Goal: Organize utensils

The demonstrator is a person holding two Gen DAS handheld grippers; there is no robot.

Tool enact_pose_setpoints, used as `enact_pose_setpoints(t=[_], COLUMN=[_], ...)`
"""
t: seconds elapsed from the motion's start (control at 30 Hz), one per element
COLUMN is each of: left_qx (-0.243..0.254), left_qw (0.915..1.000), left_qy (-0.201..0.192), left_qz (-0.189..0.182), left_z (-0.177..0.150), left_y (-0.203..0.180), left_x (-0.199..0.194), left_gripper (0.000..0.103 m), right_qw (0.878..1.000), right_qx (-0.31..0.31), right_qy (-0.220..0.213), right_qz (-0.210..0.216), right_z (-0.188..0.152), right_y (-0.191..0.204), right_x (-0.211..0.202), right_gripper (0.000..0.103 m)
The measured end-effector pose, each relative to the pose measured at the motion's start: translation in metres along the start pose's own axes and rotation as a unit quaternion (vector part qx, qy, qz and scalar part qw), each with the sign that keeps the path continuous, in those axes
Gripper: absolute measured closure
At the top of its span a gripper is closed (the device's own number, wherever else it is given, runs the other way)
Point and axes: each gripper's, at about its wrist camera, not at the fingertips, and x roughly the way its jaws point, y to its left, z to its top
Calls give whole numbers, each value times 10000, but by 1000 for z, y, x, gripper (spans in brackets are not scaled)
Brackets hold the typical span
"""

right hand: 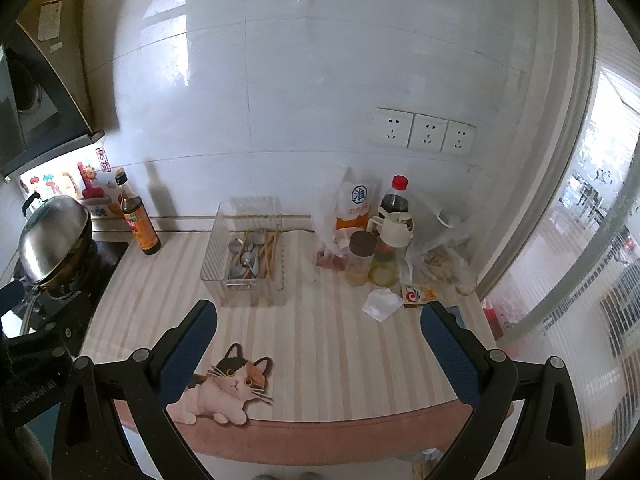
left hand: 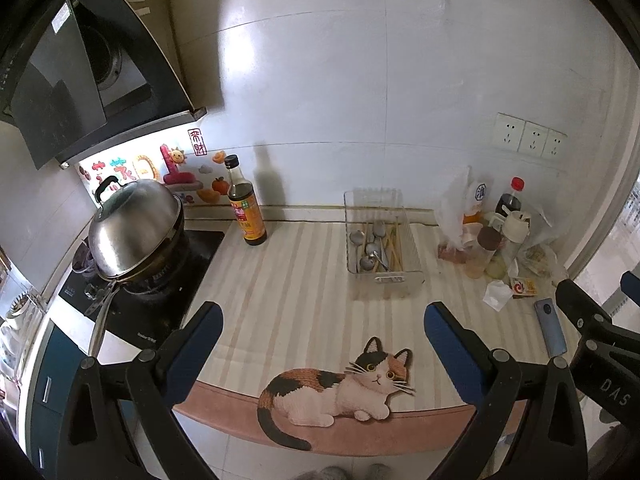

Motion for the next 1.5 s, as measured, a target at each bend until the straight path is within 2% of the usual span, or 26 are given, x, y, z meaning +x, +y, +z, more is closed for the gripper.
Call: enact_pose_setpoints(t=[1.5], left_qx=[55], left_qw=[10000], left_qy=[58], left_qz=[-44], left_z=[8], left_y=[7], left_x=[17], left_gripper=[0], right_qw=[10000], right_qx=[-29], right_qy=[52], right_qz=[9], right_z=[3], right_y=[3], right_x=[15], right_gripper=[0])
